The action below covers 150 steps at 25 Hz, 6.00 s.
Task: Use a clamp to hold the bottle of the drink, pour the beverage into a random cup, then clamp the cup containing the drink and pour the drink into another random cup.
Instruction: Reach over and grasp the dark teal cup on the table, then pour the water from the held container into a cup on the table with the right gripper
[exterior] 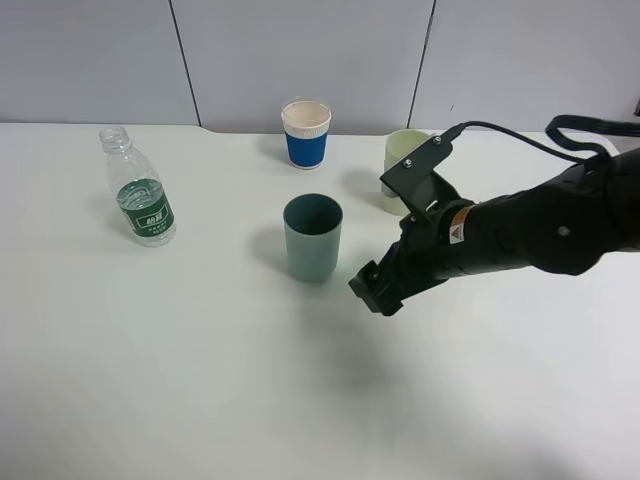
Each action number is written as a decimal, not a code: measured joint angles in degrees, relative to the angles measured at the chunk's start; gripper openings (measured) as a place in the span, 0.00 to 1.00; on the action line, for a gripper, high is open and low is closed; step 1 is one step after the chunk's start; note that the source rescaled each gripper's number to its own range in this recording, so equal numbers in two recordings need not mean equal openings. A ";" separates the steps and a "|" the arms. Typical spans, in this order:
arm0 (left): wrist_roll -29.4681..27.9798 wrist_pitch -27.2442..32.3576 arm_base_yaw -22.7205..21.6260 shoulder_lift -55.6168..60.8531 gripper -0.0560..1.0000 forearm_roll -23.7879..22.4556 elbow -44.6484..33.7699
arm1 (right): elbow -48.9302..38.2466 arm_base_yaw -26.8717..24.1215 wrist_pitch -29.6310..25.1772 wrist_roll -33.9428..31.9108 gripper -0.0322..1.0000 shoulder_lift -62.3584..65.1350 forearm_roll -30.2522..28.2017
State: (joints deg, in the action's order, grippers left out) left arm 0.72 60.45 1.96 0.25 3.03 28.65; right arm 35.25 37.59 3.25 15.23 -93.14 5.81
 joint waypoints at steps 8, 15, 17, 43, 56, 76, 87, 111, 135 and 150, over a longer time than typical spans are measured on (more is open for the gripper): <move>0.07 0.00 0.00 0.00 0.97 0.00 0.00 | 0.00 0.00 7.75 0.00 0.95 -4.34 -3.67; 0.12 0.00 0.00 0.00 0.97 0.00 0.00 | -3.48 0.00 23.12 -0.05 0.99 -7.62 -4.69; 0.11 0.00 0.00 0.00 0.97 0.00 0.00 | -5.87 0.00 29.77 -0.05 0.99 -8.55 -4.69; 0.11 0.00 0.00 0.00 0.97 0.00 0.00 | -7.01 0.00 58.12 0.05 1.00 -22.22 -7.90; 0.11 0.00 0.00 0.00 0.97 0.00 0.00 | -1.14 -0.05 56.60 0.00 1.00 -27.87 -10.55; 0.11 0.00 0.00 0.00 0.97 0.05 0.00 | 5.28 -0.52 61.94 0.00 1.00 -32.28 -16.43; 0.11 0.00 0.00 0.00 0.97 0.05 0.00 | 6.32 -0.52 62.18 0.00 1.00 -35.73 -17.09; 0.11 0.00 0.00 0.00 0.97 0.05 0.00 | 6.45 -0.58 65.78 -4.39 0.04 -36.24 -19.03; 0.11 0.00 0.00 0.00 0.97 0.05 0.00 | 6.27 -0.58 55.20 -10.27 0.04 -21.11 -18.84; 0.11 0.00 0.00 0.00 0.97 0.05 0.00 | 6.14 -1.80 39.29 -9.13 0.04 -3.73 -10.21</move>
State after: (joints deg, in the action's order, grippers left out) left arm 0.83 60.45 1.96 0.25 3.08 28.65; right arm 41.39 35.79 42.54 6.10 -96.88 -4.40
